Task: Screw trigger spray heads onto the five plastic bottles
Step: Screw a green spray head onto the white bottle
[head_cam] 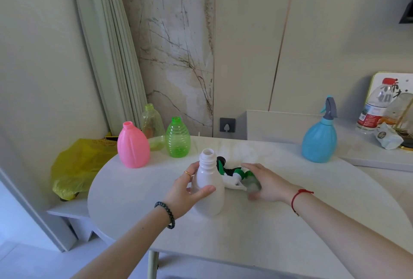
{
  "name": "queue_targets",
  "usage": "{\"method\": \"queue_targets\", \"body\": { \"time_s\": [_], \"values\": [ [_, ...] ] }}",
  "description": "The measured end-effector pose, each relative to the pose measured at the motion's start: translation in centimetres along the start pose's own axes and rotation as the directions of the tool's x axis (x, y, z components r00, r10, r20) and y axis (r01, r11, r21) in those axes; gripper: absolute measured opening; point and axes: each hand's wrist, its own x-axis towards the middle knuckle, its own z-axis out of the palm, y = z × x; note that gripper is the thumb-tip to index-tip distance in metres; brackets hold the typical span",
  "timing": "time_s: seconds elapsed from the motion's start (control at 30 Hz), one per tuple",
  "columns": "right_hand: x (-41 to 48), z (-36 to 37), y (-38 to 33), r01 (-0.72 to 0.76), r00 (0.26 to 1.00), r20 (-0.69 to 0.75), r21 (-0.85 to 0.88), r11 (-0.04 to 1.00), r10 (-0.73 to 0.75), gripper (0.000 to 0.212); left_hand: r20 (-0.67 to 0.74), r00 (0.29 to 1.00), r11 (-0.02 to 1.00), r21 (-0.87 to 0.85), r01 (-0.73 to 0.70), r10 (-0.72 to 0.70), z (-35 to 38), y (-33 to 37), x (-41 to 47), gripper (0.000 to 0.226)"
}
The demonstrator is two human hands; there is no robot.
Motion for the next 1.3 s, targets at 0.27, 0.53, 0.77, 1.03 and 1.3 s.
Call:
{"method": "queue_targets", "body": {
  "time_s": [0.27, 0.53, 0.77, 1.03, 1.3],
  "values": [
    [-2.1, -3.5, 2.3, -0.035, 0.973, -0.227, -0.015, 0.999, 0.03, 0.055, 0.003, 1.0, 1.0, -0.022, 0.0, 0.0, 0.3, -0.4, 0.1, 0.051],
    [-6.3, -18.4, -7.8, 0.361, 0.797, -0.59, 0.297, 0.884, -0.128, 0.015, 0.01, 1.0, 0.998, -0.057, 0.007, -0.006, 1.2, -0.2, 0.5, 0.051],
    [-9.1, -23.4, -15.4, 0.397, 0.888, -0.35, 0.254, 0.882, -0.299, 0.051, 0.014, 1.0, 0.999, -0.037, 0.02, -0.02, 1.4, 0.0, 0.6, 0.05],
    [-5.7, -20.2, -16.5, 0.343, 0.91, -0.289, 0.122, 0.931, -0.297, 0.024, 0.01, 1.0, 0.999, -0.028, 0.024, -0.024, 1.5, 0.1, 0.5, 0.051],
    [-1.6, -14.4, -17.1, 0.377, 0.926, 0.069, -0.176, 0.909, -0.37, 0.03, -0.006, 1.0, 0.999, -0.047, 0.015, -0.015, 1.7, 0.0, 0.3, 0.047]
  ]
}}
